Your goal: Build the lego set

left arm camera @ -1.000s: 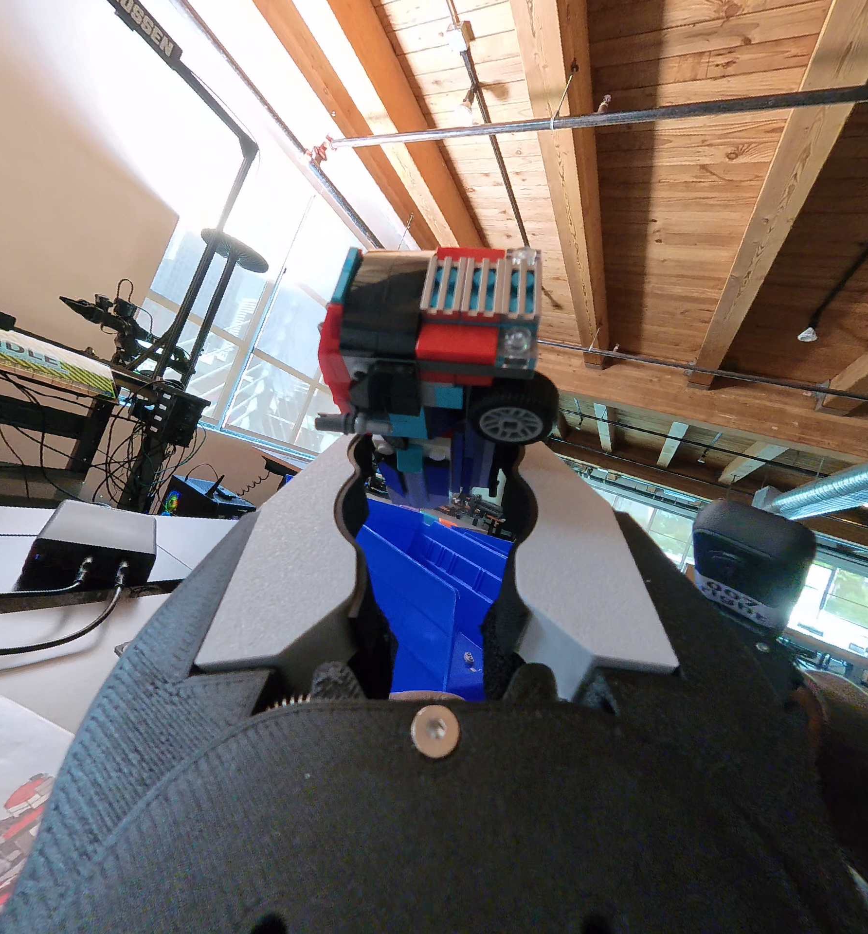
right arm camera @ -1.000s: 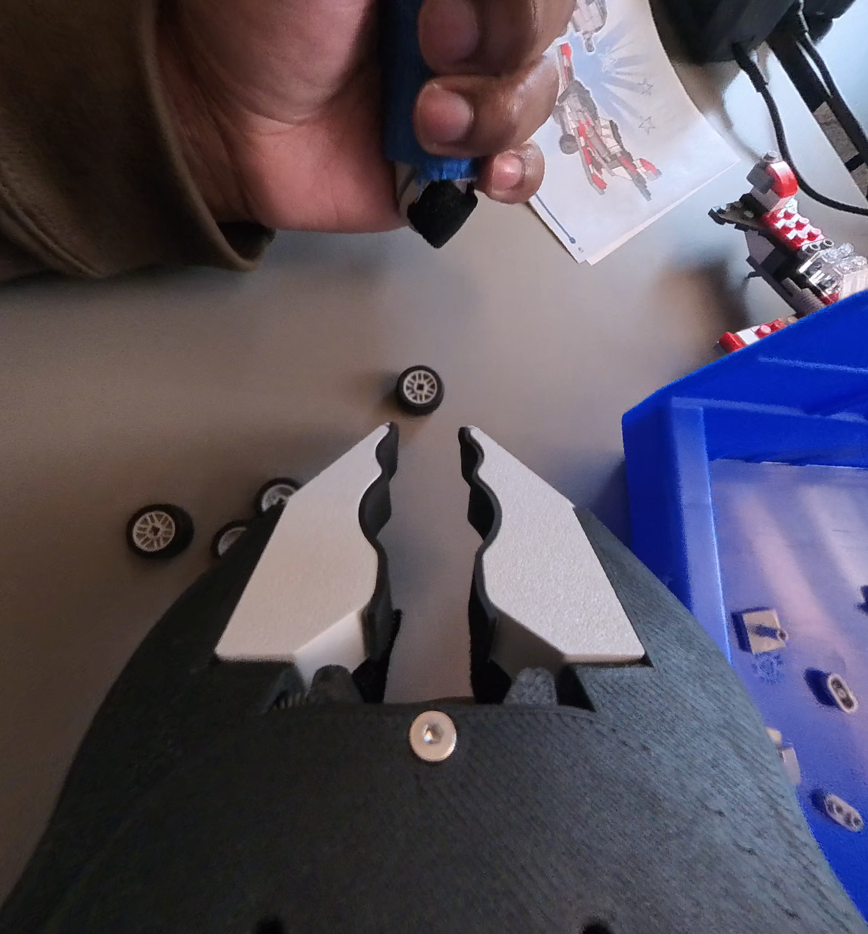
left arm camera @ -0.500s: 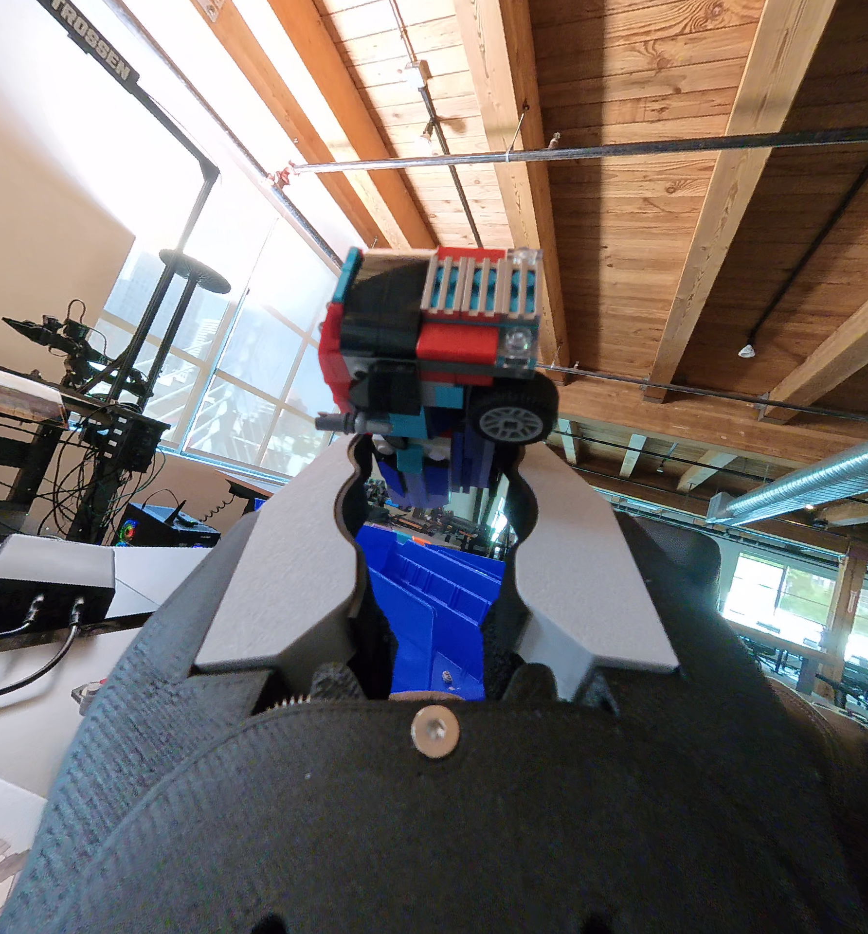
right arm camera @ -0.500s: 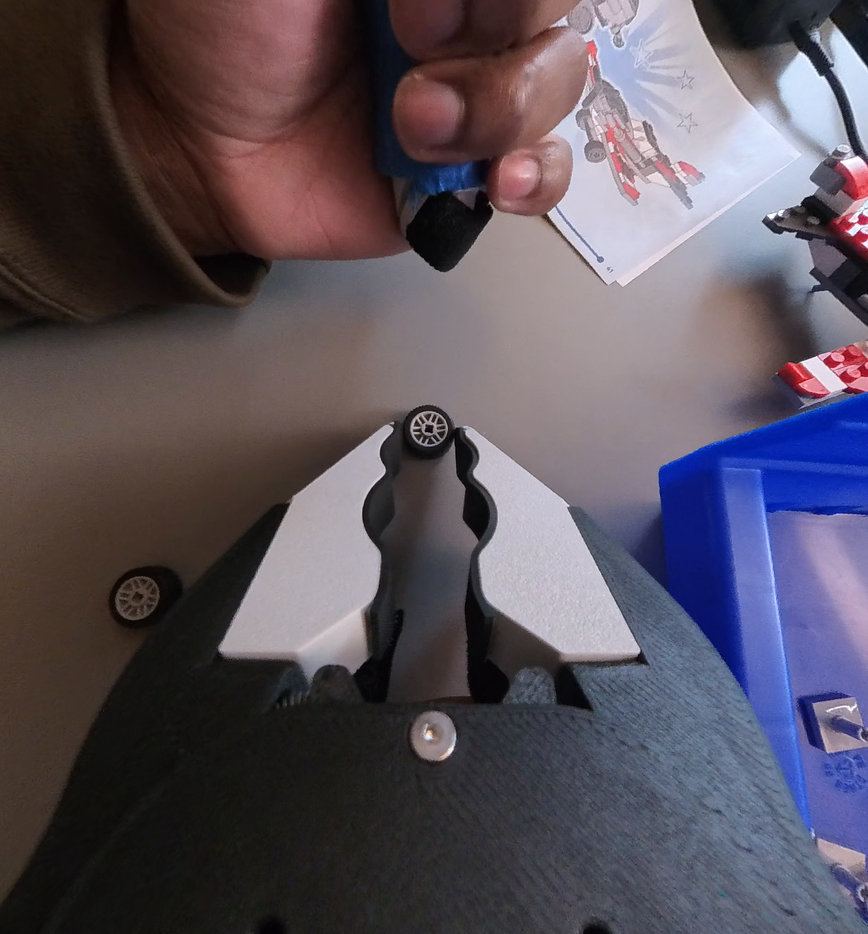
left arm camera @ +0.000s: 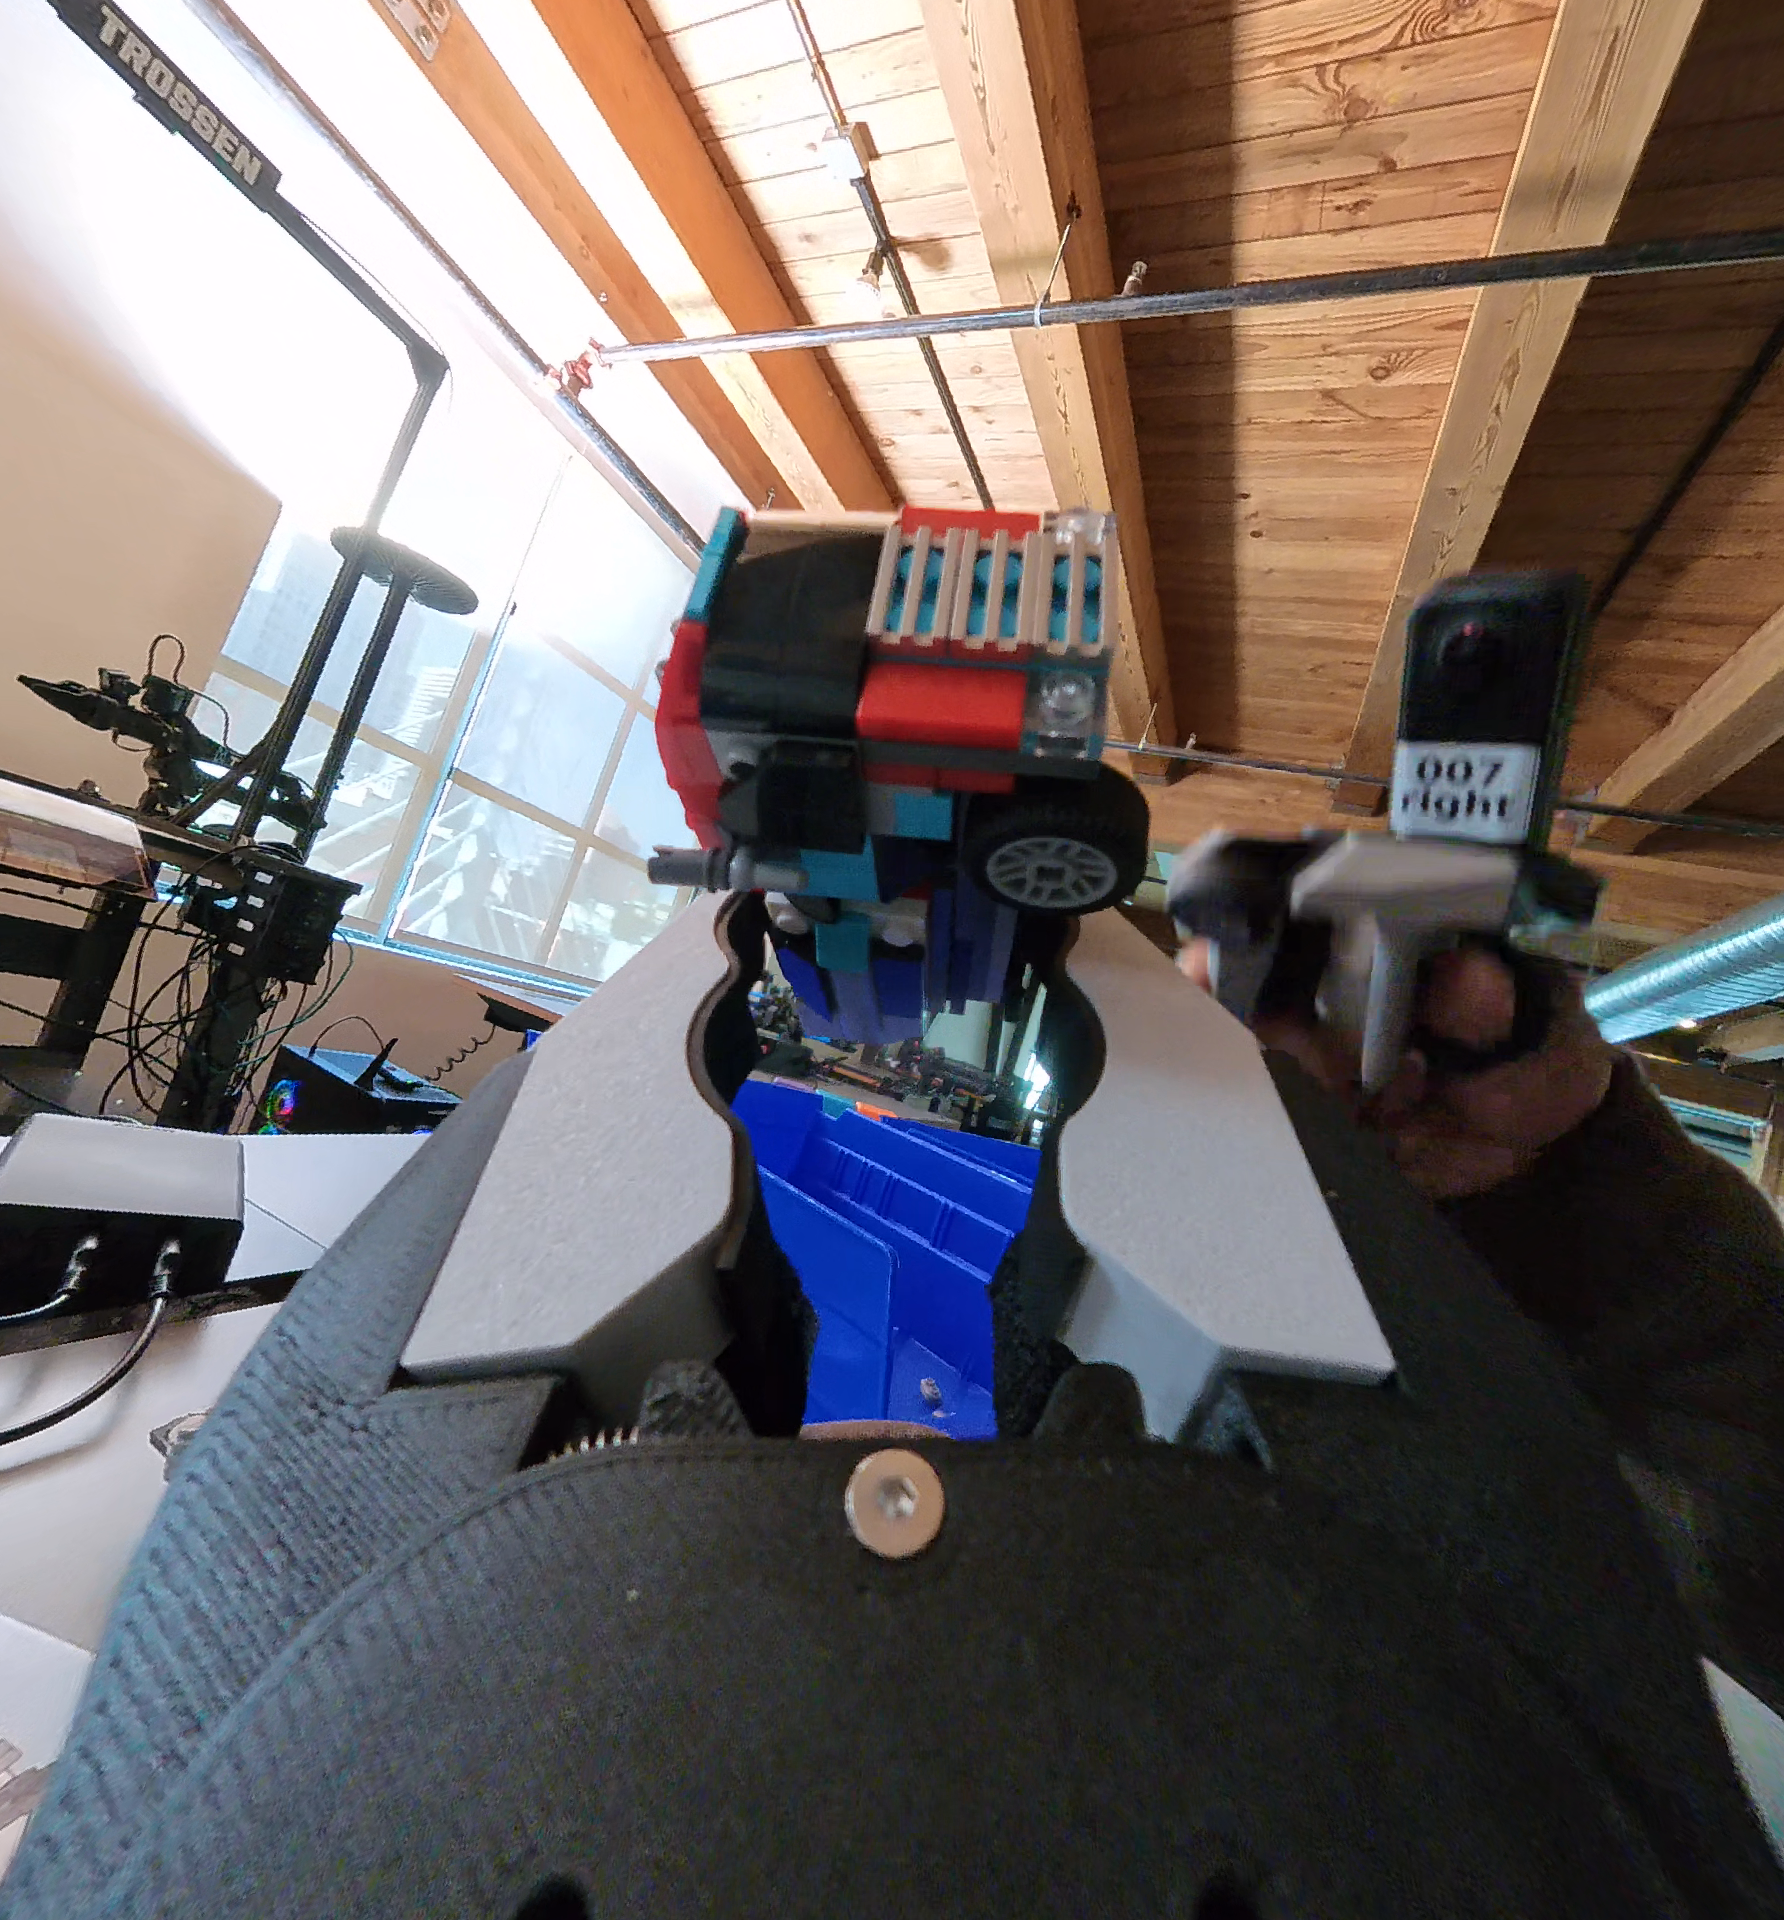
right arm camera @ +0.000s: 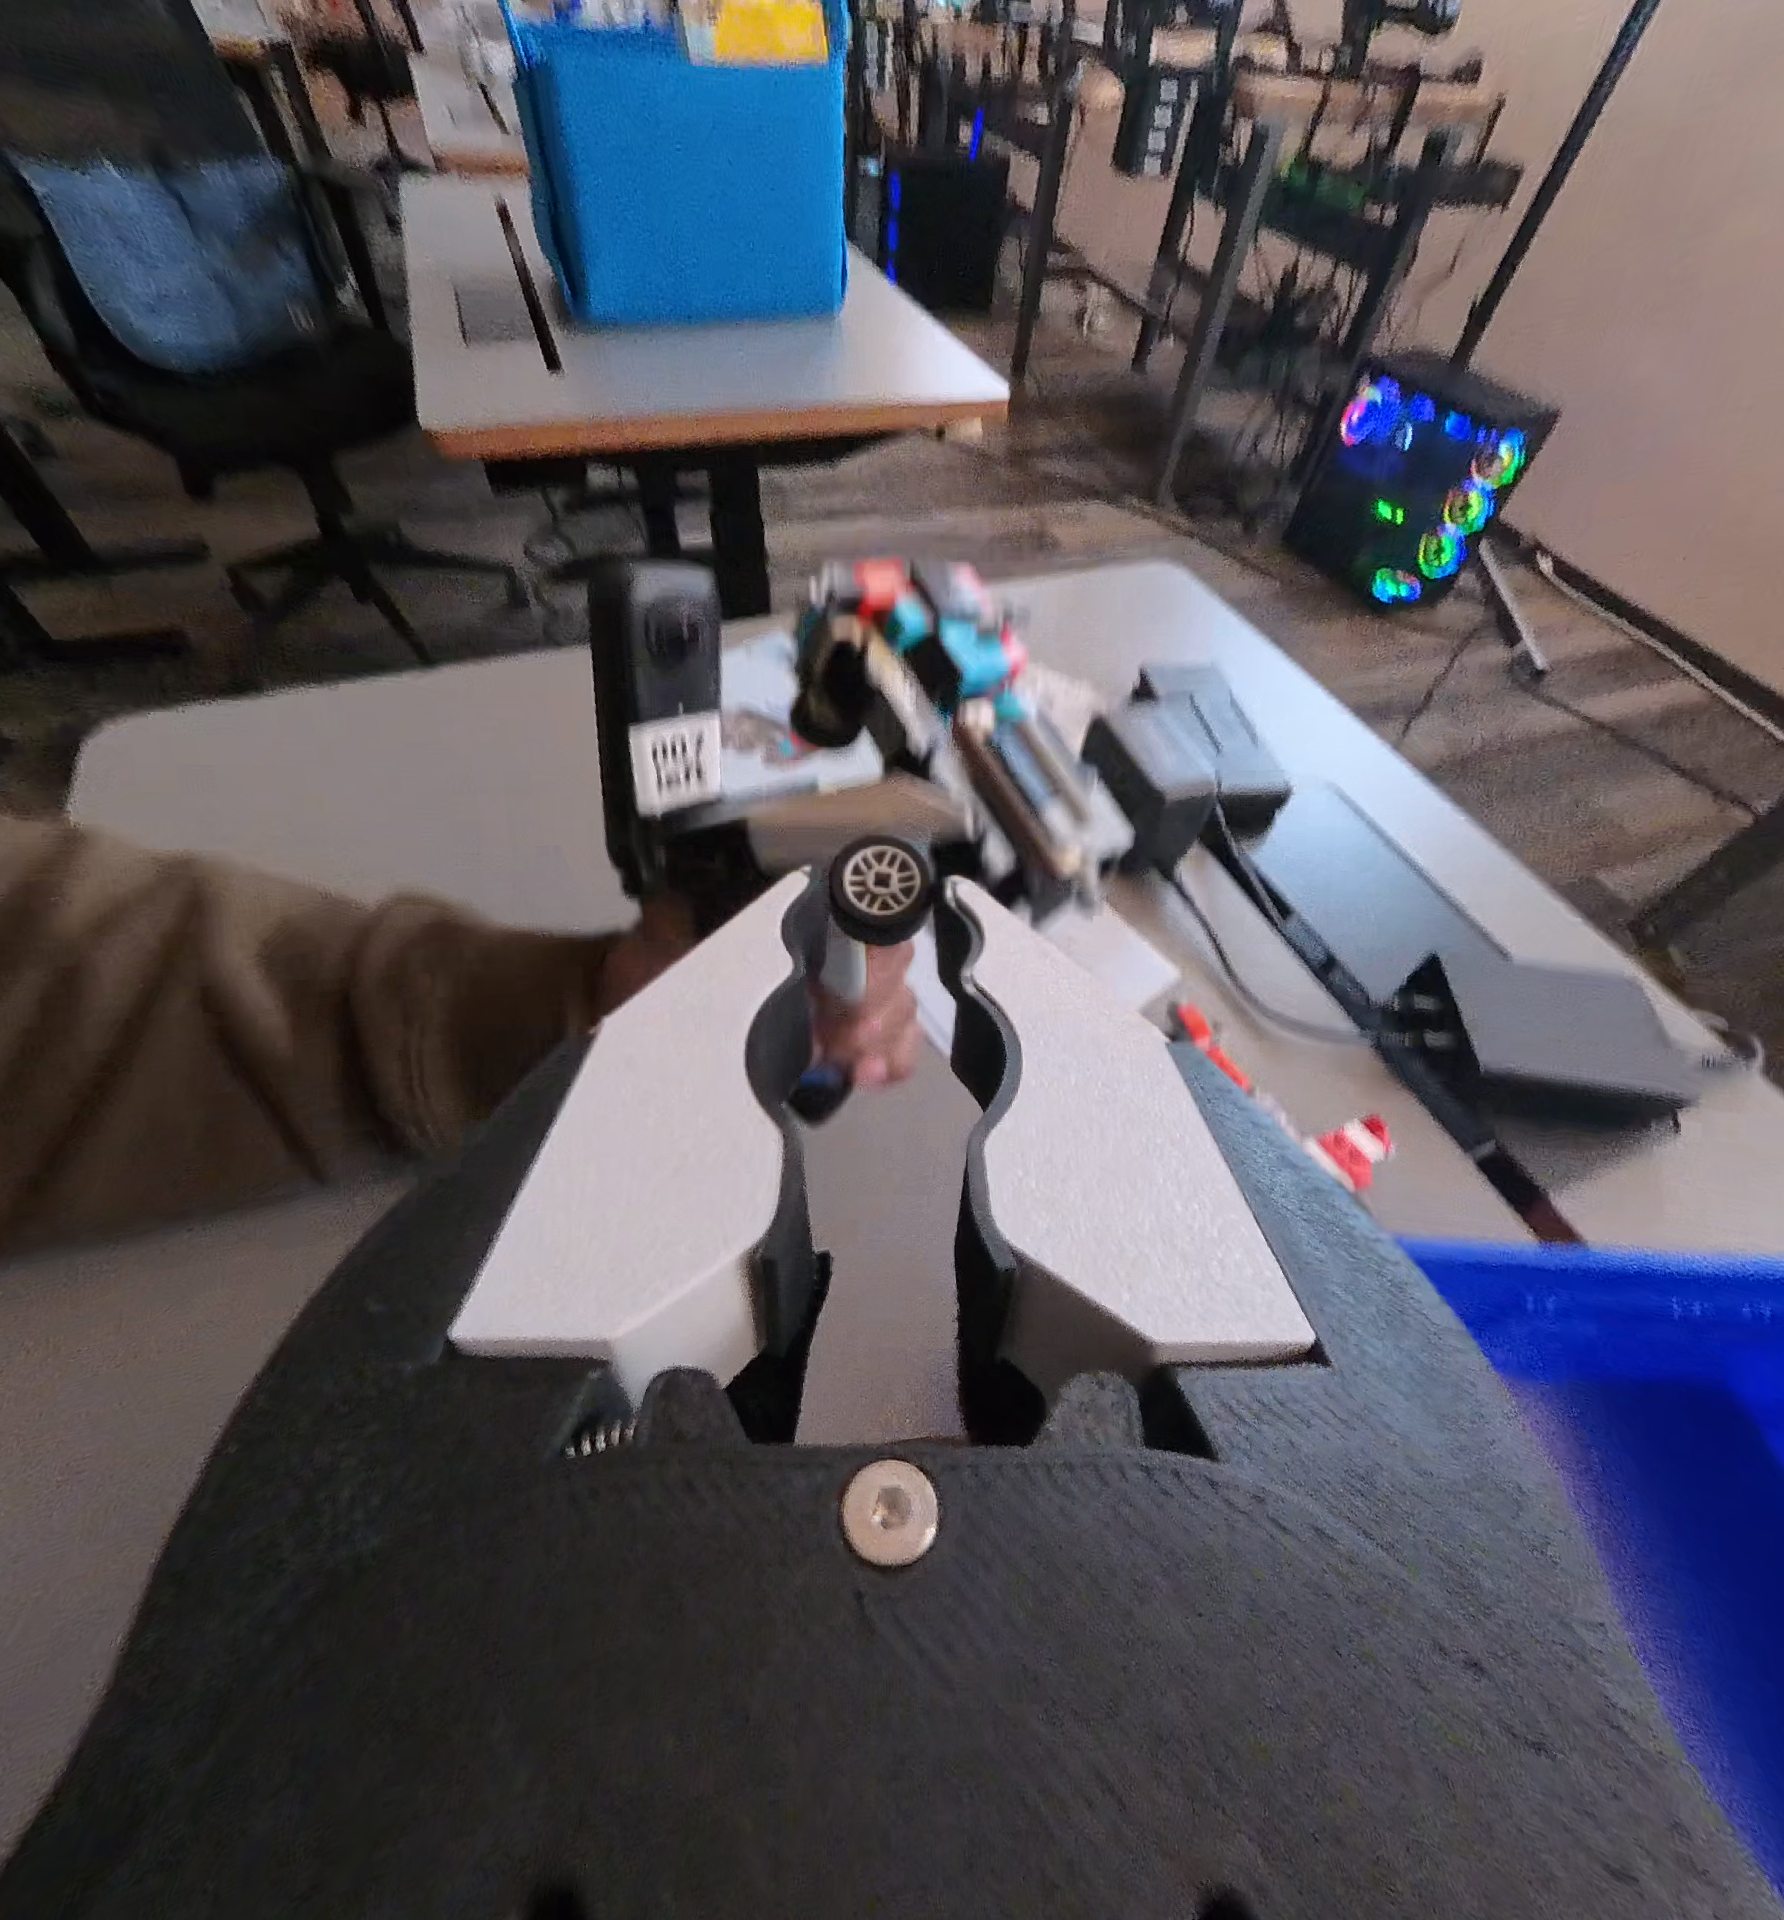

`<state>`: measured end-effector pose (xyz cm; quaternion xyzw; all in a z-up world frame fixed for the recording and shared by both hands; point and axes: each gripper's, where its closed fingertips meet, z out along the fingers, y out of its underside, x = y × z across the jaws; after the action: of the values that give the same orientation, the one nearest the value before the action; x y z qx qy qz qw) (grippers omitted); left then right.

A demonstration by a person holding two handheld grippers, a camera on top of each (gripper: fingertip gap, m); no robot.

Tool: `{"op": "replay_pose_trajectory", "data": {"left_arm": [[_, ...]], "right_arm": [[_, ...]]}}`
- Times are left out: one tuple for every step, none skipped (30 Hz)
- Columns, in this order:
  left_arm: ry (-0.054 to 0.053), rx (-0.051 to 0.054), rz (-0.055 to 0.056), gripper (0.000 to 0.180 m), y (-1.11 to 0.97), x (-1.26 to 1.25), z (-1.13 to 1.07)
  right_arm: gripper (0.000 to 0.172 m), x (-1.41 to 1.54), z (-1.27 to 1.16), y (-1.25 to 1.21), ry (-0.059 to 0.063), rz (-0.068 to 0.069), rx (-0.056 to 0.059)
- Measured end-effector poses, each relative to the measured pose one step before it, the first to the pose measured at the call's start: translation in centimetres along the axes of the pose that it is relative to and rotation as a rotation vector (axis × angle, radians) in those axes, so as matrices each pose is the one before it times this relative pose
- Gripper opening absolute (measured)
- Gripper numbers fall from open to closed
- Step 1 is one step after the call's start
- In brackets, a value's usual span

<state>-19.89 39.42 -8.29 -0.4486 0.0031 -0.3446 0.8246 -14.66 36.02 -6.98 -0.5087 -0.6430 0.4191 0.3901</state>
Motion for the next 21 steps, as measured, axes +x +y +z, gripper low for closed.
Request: {"op": "replay_pose_trajectory", "data": {"left_arm": [[-0.0014, -0.0031, 0.0061, 0.053, 0.065, 0.042, 0.035], [-0.0015, -0.0023, 0.0050, 0.053, 0.057, 0.051, 0.027], [-0.0021, -0.0033, 0.0050, 0.053, 0.068, 0.030, 0.024], [-0.0021, -0.0045, 0.0065, 0.053, 0.074, 0.034, 0.031], [-0.0030, -0.0058, 0.0066, 0.053, 0.090, 0.007, 0.025], [-0.0033, -0.0055, 0.0069, 0.053, 0.068, 0.002, 0.022], [-0.0037, -0.0043, 0.0067, 0.053, 0.061, -0.011, 0.033], [-0.0033, -0.0052, 0.0038, 0.053, 0.069, -0.020, 0.056], [-0.0038, -0.0049, 0.0030, 0.053, 0.075, -0.042, 0.064], [-0.0017, -0.0021, 0.0010, 0.053, 0.071, -0.007, 0.048], [-0.0003, 0.0008, -0.0028, 0.053, 0.046, 0.004, 0.037], [0.0001, -0.0003, -0.0047, 0.053, 0.054, -0.006, 0.051], [-0.0005, -0.0008, -0.0017, 0.053, 0.051, -0.009, 0.058], [0.0003, -0.0017, -0.0001, 0.053, 0.061, -0.004, 0.043], [0.0013, -0.0017, -0.0006, 0.053, 0.051, 0.036, 0.037], [0.0013, -0.0013, -0.0010, 0.053, 0.042, 0.019, 0.028], [0.0010, 0.0009, -0.0002, 0.053, -0.003, 0.031, 0.013], [0.0021, 0.0010, -0.0019, 0.053, -0.014, 0.042, 0.007], [0.0020, -0.0014, -0.0009, 0.053, 0.030, 0.041, 0.017], [0.0009, -0.0032, 0.0017, 0.053, 0.052, 0.043, 0.018], [0.0016, 0.0007, -0.0006, 0.053, -0.001, 0.038, -0.005]], "right_arm": [[0.021, 0.090, 0.293, -1.422, -0.0090, 0.0035, 0.0293], [0.021, 0.007, 0.474, -1.162, -0.0118, 0.0032, 0.0235], [0.021, -0.044, 0.588, -0.919, -0.0133, 0.0034, 0.0195], [0.022, -0.010, 0.659, -0.678, -0.0100, 0.0044, 0.0169], [0.022, 0.044, 0.685, -0.435, -0.0076, 0.0068, 0.0127], [0.021, 0.065, 0.680, -0.212, -0.0091, 0.0125, 0.0097], [0.022, 0.053, 0.705, -0.004, -0.0135, 0.0210, 0.0008], [0.022, -0.064, 0.661, 0.288, -0.0229, 0.0211, -0.0164], [0.022, -0.040, 0.496, 0.302, -0.0178, 0.0128, -0.0163], [0.021, 0.166, 0.285, 0.147, -0.0016, 0.0074, -0.0051], [0.022, 0.188, 0.148, 0.143, 0.0003, 0.0059, -0.0052], [0.022, 0.123, 0.042, 0.167, -0.0046, 0.0062, -0.0066], [0.022, 0.131, -0.054, 0.104, -0.0037, 0.0079, -0.0026], [0.021, 0.144, -0.131, 0.004, -0.0024, 0.0095, 0.0041], [0.021, 0.109, -0.141, -0.028, -0.0036, 0.0113, 0.0059], [0.021, 0.100, -0.121, 0.008, -0.0038, 0.0124, 0.0029], [0.021, 0.088, -0.071, 0.068, -0.0023, 0.0099, -0.0005], [0.021, 0.051, -0.034, 0.130, -0.0026, 0.0056, -0.0043], [0.021, -0.028, 0.012, 0.135, -0.0056, 0.0041, -0.0046], [0.021, -0.068, 0.033, 0.086, -0.0080, 0.0063, -0.0011], [0.021, -0.039, 0.019, 0.010, -0.0071, 0.0082, 0.0034]]}}
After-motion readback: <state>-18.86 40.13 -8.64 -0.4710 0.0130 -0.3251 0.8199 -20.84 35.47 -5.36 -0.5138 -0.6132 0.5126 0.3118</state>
